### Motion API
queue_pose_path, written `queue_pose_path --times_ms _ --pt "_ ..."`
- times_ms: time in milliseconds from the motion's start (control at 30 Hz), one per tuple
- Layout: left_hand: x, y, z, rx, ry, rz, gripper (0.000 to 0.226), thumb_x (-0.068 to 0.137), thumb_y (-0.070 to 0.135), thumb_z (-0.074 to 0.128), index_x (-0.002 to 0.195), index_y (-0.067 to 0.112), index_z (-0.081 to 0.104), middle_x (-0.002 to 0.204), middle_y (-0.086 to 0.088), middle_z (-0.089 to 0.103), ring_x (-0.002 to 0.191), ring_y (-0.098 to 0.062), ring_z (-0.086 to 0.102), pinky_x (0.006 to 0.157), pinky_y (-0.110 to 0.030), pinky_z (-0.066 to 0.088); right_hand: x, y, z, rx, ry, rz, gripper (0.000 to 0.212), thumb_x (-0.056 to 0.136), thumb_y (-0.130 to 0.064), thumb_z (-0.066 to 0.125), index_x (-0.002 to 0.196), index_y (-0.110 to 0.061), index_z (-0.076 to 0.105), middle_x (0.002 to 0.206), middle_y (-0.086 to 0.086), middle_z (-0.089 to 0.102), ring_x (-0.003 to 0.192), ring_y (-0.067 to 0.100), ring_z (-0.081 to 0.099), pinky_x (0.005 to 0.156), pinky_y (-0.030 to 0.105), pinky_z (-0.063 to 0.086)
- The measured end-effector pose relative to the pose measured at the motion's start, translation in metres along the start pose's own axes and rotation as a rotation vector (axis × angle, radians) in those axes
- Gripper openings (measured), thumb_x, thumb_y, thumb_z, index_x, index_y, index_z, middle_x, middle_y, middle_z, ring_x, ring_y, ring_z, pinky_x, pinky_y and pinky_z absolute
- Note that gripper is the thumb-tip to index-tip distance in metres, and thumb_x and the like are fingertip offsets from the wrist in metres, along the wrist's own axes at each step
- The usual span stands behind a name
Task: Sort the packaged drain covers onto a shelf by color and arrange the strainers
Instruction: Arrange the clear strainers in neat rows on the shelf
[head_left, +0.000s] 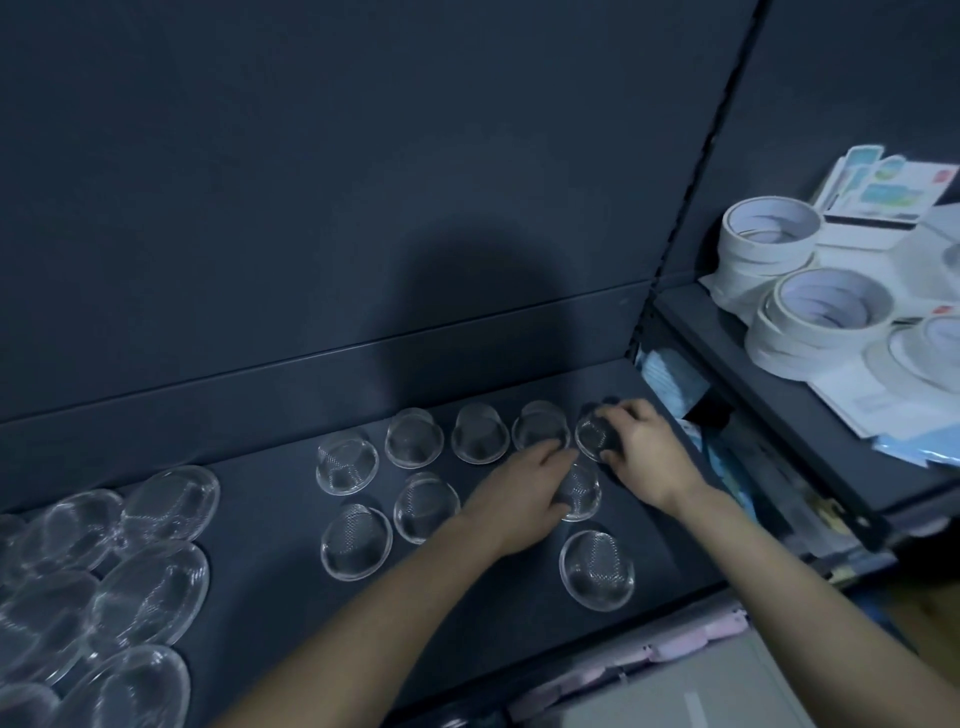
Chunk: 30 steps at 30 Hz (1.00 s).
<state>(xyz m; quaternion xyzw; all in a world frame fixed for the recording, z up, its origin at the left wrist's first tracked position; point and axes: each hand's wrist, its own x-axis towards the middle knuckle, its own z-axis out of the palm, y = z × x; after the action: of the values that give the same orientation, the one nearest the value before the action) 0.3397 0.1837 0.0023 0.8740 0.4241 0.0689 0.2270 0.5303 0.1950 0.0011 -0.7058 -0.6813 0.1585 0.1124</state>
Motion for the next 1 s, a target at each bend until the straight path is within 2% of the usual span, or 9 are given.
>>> queue_pose_path --times_ms 67,167,300,400,467,633,767,1000 --pt "0.008 0.003 0.003 -0.007 -0.026 -0.033 0.062 0.085 0.024 0.062 0.14 0.015 0.035 0.148 -0.006 0.033 0.132 -0.026 0.037 0.105 -0.042 0.038 -0.001 0.002 0.001 0.018 0.007 -0.003 0.05 0.076 -0.01 0.07 0.121 -0.019 0.052 0.13 0.011 0.047 0.114 0.037 0.048 0.099 0.037 0.041" --pt "0.013 0.005 0.005 -0.059 -0.021 -0.101 0.054 0.081 0.023 0.065 0.128 0.018 0.041 0.133 -0.008 0.047 0.117 -0.029 0.05 0.095 -0.043 0.044 -0.002 0.0 0.0 0.041 0.021 0.018 0.042 0.076 -0.012 0.07 0.113 -0.017 0.05 0.117 0.009 0.054 0.106 0.034 0.051 0.09 0.036 0.043" --pt "0.004 0.004 0.0 -0.112 0.058 -0.118 0.05 0.076 0.032 0.068 0.118 0.018 0.046 0.121 -0.005 0.053 0.109 -0.024 0.053 0.09 -0.037 0.046 -0.009 -0.001 -0.003 0.148 0.087 0.11 0.054 0.075 -0.018 0.073 0.123 -0.013 0.049 0.118 0.011 0.054 0.108 0.031 0.051 0.093 0.038 0.044" --pt "-0.011 -0.008 -0.01 -0.057 0.097 -0.131 0.057 0.075 0.038 0.068 0.124 0.018 0.047 0.12 -0.003 0.05 0.108 -0.02 0.051 0.089 -0.032 0.045 -0.019 -0.008 -0.008 0.201 0.099 0.101 0.053 0.074 -0.021 0.074 0.122 -0.014 0.054 0.114 0.008 0.055 0.105 0.028 0.053 0.09 0.034 0.045" --pt "-0.02 -0.021 -0.013 -0.002 0.071 -0.165 0.059 0.075 0.037 0.066 0.127 0.015 0.048 0.119 -0.005 0.048 0.109 -0.023 0.052 0.09 -0.033 0.046 -0.025 -0.017 -0.009 0.205 0.05 0.053 0.05 0.073 -0.02 0.074 0.119 -0.017 0.057 0.111 0.005 0.054 0.102 0.024 0.055 0.087 0.031 0.045" --pt "-0.025 -0.034 -0.017 0.172 0.026 -0.197 0.053 0.077 0.039 0.063 0.121 0.012 0.051 0.116 -0.008 0.053 0.11 -0.026 0.05 0.093 -0.034 0.042 -0.024 -0.035 -0.002 0.154 -0.049 -0.015 0.032 0.071 -0.02 0.067 0.102 -0.024 0.059 0.103 0.001 0.053 0.097 0.026 0.054 0.082 0.034 0.048" --pt "-0.024 -0.035 -0.019 0.197 0.049 -0.199 0.056 0.079 0.039 0.063 0.126 0.013 0.049 0.121 -0.007 0.051 0.114 -0.026 0.046 0.096 -0.032 0.039 -0.016 -0.042 0.001 0.12 -0.051 -0.016 0.04 0.072 -0.02 0.065 0.111 -0.023 0.058 0.111 0.005 0.054 0.102 0.031 0.053 0.086 0.033 0.046" --pt "-0.022 -0.04 -0.023 0.201 0.045 -0.223 0.052 0.081 0.038 0.062 0.124 0.012 0.049 0.122 -0.008 0.052 0.115 -0.027 0.046 0.095 -0.035 0.041 -0.011 -0.043 0.001 0.11 -0.053 -0.022 0.044 0.072 -0.02 0.065 0.116 -0.022 0.058 0.113 0.006 0.055 0.104 0.032 0.051 0.09 0.036 0.045"
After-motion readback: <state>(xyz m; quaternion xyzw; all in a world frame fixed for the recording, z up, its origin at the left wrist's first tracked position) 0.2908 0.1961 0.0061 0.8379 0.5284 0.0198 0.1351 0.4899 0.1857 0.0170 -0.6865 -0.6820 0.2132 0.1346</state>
